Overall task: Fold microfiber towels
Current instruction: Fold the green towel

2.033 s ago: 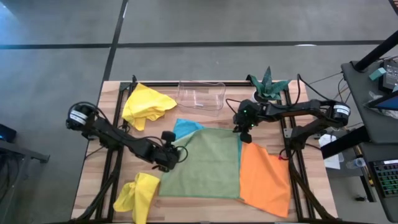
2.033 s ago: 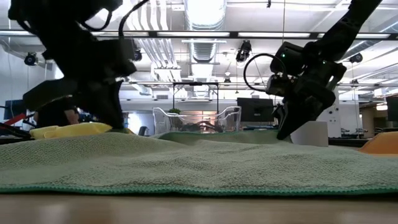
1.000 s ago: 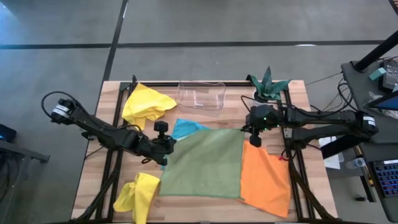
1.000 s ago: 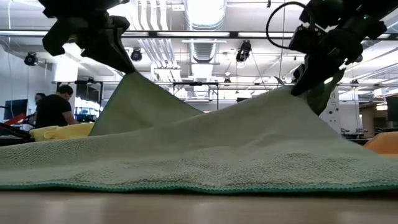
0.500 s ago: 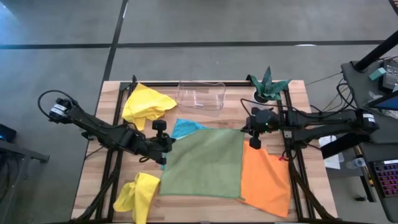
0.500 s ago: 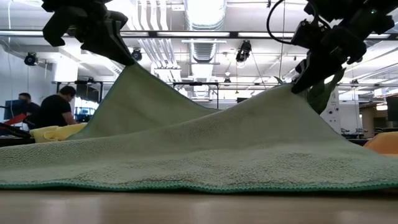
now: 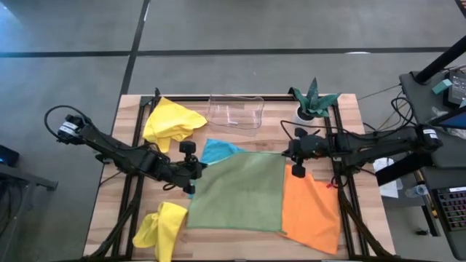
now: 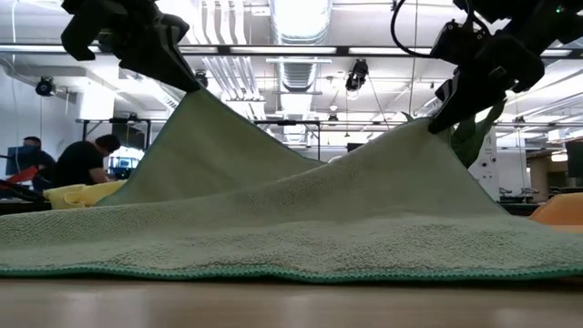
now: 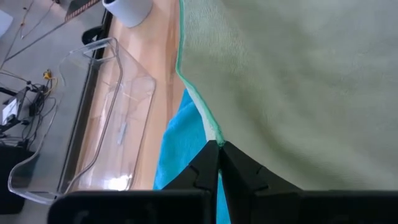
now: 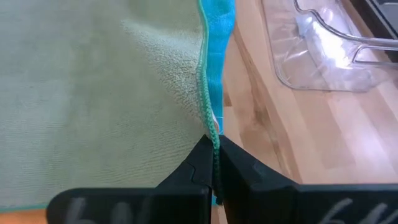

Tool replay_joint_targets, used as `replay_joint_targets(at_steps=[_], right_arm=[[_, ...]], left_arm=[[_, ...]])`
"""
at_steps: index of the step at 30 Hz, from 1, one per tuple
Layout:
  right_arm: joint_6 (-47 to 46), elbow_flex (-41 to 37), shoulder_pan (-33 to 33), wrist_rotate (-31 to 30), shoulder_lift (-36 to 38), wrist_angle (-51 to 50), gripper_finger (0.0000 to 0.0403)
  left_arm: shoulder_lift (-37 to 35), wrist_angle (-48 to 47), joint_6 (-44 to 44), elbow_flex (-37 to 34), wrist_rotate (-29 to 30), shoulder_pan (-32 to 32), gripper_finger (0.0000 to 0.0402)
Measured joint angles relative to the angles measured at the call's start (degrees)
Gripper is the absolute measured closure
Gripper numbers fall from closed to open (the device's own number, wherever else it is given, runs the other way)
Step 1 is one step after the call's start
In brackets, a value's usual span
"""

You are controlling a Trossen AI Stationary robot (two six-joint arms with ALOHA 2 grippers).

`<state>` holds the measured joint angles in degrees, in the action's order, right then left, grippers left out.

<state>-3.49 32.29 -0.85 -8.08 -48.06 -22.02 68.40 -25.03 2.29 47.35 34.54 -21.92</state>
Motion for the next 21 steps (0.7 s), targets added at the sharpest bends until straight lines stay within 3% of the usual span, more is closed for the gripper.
replay_joint_targets(at_steps=[21], right_arm=[[-1.67,0.02,-8.35,-11.5,-0.01,0.33,0.0394]], left_arm=[[-0.95,0.54,2.94,0.92,0.92,-3.56,0.0401]])
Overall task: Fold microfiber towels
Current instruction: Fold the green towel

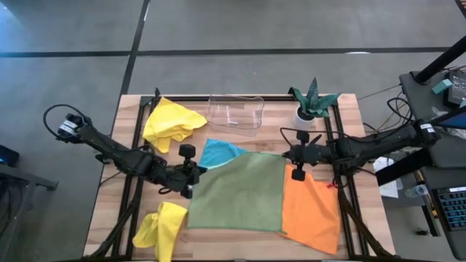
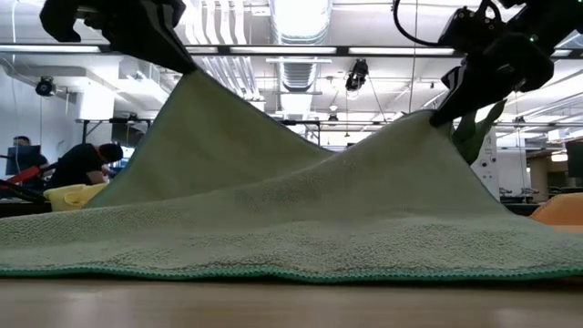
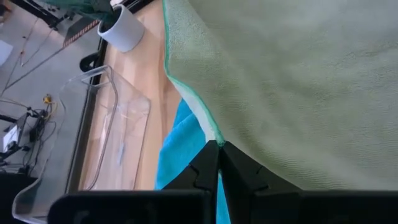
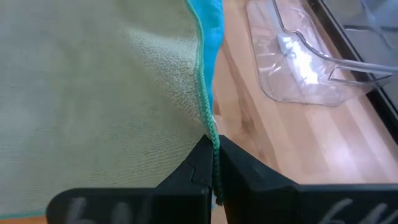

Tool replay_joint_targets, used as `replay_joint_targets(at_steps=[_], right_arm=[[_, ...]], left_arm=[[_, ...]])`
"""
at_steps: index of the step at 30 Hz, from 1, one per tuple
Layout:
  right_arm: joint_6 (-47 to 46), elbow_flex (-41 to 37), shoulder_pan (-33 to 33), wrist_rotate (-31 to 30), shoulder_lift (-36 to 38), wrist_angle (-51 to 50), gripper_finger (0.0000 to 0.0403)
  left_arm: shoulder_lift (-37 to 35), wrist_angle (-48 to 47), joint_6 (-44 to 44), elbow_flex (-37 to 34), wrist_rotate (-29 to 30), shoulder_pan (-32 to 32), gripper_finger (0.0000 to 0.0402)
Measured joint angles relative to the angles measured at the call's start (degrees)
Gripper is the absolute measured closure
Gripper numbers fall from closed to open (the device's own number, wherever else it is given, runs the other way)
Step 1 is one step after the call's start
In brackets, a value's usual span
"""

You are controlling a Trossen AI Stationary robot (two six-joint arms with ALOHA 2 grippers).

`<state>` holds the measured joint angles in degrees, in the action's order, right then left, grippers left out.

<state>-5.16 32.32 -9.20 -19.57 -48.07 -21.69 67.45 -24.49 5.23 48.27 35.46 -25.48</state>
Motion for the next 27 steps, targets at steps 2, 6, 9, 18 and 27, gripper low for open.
replay_joint_targets(at_steps=[2,6,9,18,27], right_arm=[[-0.1,0.0,-0.54,-0.05,0.0,0.02,0.0394],[-0.42,0.61,-1.4,-0.15,0.0,-0.03,0.0394],[-0.39,1.86,-2.17,-0.91,-0.01,-0.09,0.0394],[-0.16,4.89,-5.44,-3.26,-0.09,-0.32,0.0394],[-2.51,4.97,-10.58,-7.36,-0.09,-0.35,0.0394]], left_arm=[[-0.33,0.04,0.16,0.0,0.7,-0.13,0.0401],[-1.29,0.43,0.19,0.0,0.94,-0.14,0.0402],[-2.03,1.1,0.27,0.0,0.98,-0.53,0.0402],[-3.03,3.07,1.73,0.02,2.57,-2.85,0.0401],[-2.94,3.06,1.58,0.02,4.33,-6.4,0.0402]])
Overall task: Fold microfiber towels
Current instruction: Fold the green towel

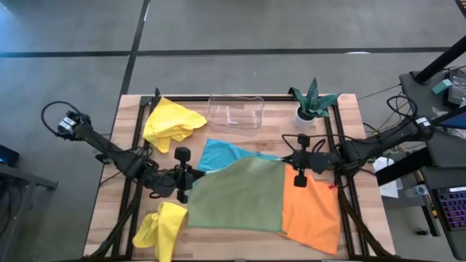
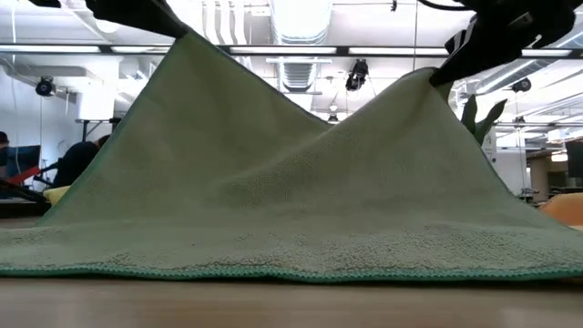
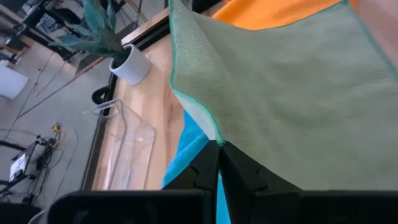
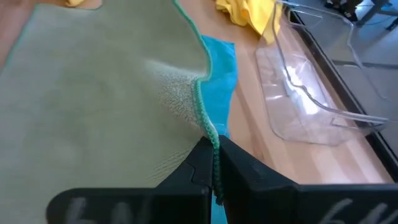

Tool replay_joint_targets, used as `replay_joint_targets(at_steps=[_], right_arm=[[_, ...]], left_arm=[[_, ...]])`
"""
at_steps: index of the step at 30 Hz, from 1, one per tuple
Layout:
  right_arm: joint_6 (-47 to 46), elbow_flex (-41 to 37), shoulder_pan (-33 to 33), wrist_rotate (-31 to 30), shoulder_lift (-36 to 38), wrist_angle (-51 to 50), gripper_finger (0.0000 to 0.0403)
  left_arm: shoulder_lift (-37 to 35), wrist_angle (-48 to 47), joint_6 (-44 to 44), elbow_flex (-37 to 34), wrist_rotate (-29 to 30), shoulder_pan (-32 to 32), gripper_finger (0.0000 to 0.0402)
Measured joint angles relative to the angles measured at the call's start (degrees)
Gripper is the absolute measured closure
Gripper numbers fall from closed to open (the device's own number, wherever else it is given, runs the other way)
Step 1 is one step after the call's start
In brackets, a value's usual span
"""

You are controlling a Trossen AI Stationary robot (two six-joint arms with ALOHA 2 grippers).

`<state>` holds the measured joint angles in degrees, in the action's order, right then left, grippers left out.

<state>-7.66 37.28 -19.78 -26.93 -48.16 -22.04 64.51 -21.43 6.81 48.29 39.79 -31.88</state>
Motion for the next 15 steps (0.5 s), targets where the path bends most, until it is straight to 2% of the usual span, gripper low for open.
replay_joint_targets(at_steps=[7,15], right_arm=[[-2.17,-0.05,-5.69,-3.84,-2.44,0.34,0.0394],[-3.81,-0.07,-10.74,-4.59,-11.59,4.1,0.0394]], left_arm=[[0.04,0.01,-0.44,-0.07,0.14,-3.25,0.0402],[0.07,0.03,-5.63,-2.56,1.16,-7.03,0.0402]])
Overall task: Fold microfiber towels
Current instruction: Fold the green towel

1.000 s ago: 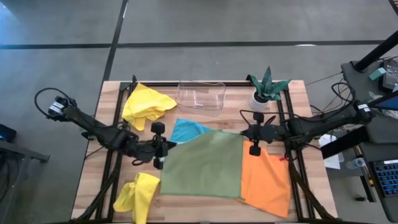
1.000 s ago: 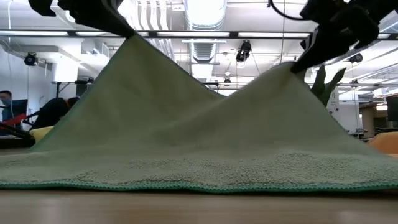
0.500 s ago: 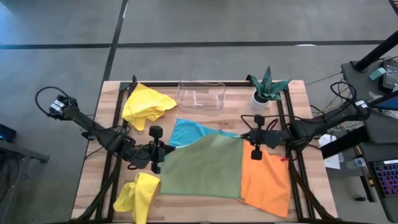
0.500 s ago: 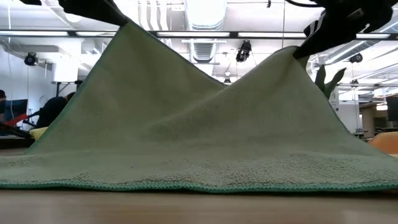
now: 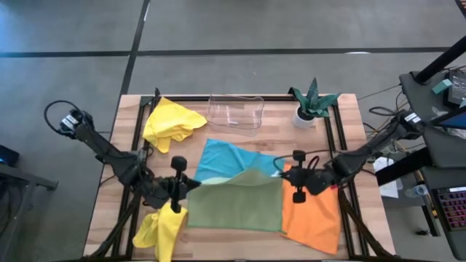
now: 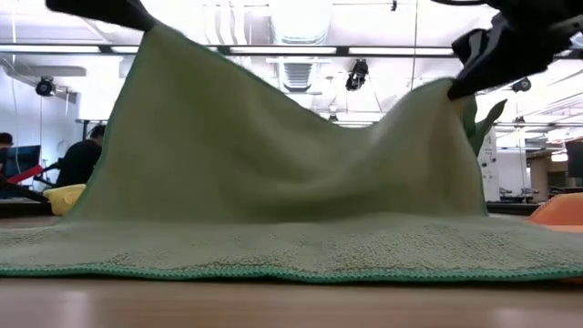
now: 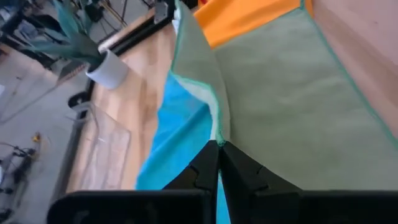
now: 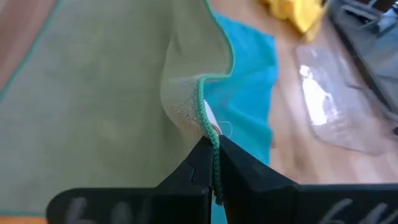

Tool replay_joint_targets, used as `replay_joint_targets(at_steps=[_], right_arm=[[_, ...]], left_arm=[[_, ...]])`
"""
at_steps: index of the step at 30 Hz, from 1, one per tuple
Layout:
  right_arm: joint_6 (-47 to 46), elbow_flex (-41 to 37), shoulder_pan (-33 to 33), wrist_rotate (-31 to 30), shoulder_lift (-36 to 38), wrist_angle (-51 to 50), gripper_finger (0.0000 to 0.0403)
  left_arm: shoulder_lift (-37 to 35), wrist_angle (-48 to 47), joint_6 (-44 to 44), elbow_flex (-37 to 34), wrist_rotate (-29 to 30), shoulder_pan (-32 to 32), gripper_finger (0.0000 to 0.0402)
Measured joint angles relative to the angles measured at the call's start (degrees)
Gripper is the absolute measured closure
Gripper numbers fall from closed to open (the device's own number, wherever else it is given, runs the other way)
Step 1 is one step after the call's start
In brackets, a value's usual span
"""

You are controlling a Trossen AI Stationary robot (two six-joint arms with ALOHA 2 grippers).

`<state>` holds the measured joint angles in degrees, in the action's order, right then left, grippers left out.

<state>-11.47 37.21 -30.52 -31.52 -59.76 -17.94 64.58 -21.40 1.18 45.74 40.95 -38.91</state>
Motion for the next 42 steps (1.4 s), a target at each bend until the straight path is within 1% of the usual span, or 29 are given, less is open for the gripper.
replay_joint_targets(at_steps=[4,12,17,21,27,30,36,42], right_arm=[[-2.3,0.55,-1.65,0.01,-4.44,0.14,0.0394],[-5.62,5.19,-6.61,0.01,-10.42,0.26,0.0394],[-8.88,6.95,-10.53,0.05,-13.16,0.44,0.0394],[-12.21,7.14,-13.37,0.09,-15.25,0.38,0.0394],[-16.97,7.3,-16.45,0.21,-18.12,0.87,0.0394],[-18.71,7.3,-17.58,0.23,-19.17,1.98,0.0394],[-18.77,7.3,-19.21,0.61,-21.18,5.64,0.0394],[-19.45,7.3,-19.52,2.0,-23.09,7.44,0.0394]], left_arm=[[0.0,-0.05,-3.76,-1.09,0.02,-2.3,0.0402],[0.26,0.05,-10.54,-1.14,0.15,-7.58,0.0401],[2.94,0.04,-15.98,-1.14,0.09,-10.87,0.0402],[6.62,0.86,-19.94,-1.14,-0.16,-12.53,0.0402],[10.98,4.88,-20.58,-1.14,-0.7,-13.93,0.0402],[11.84,4.9,-22.48,-1.14,-1.13,-14.14,0.0402],[12.07,5.05,-24.78,-1.14,-2.0,-14.54,0.0402],[13.05,4.84,-29.21,-1.14,-6.35,-14.54,0.0401]])
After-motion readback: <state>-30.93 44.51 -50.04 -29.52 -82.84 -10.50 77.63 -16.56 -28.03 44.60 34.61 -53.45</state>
